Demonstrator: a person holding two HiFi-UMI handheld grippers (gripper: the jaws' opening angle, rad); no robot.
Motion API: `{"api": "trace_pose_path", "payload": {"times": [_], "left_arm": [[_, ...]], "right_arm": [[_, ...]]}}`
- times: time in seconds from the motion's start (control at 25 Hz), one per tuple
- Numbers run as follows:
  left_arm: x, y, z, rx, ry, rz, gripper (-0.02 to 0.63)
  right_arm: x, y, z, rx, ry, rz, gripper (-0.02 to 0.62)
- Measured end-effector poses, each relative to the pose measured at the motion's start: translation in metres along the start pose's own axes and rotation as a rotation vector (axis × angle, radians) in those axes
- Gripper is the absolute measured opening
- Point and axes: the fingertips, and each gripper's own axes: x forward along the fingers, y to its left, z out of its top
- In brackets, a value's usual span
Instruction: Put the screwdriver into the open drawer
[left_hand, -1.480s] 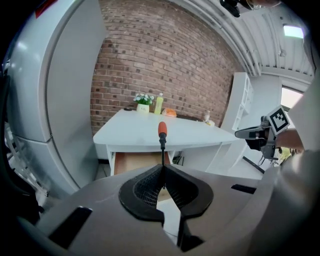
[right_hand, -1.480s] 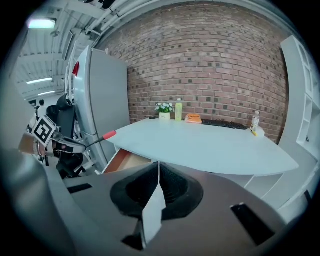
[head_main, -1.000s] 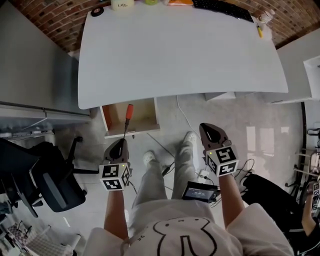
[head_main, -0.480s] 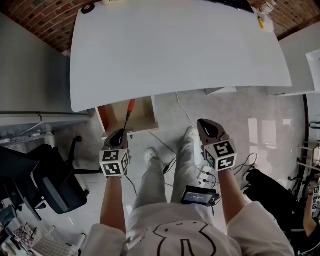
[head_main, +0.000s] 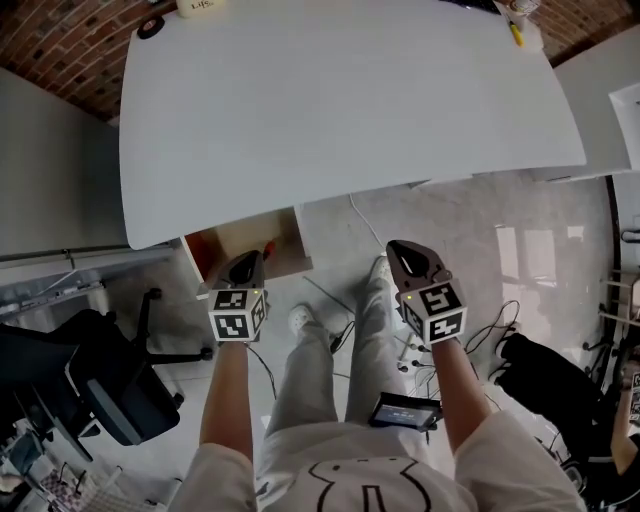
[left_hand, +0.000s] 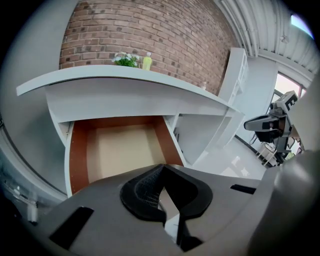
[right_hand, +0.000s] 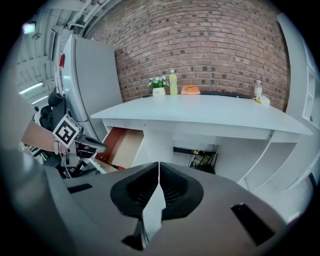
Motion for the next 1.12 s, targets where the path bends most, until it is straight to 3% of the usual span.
{"api": "trace_pose_path", "payload": {"times": [0.52, 1.12], "left_arm": [[0.022, -0.01, 0.017, 0.041, -0.01, -0.029, 0.011], [-0.057, -0.01, 0.08, 0.005, -0.123, 0.048, 0.011]], "right_arm": [[0.008, -0.003, -0.003, 0.019, -0.002, -0.007, 0.02], [-0.038, 0.004, 0.072, -0.04, -0.08, 0.007, 0.02]]}}
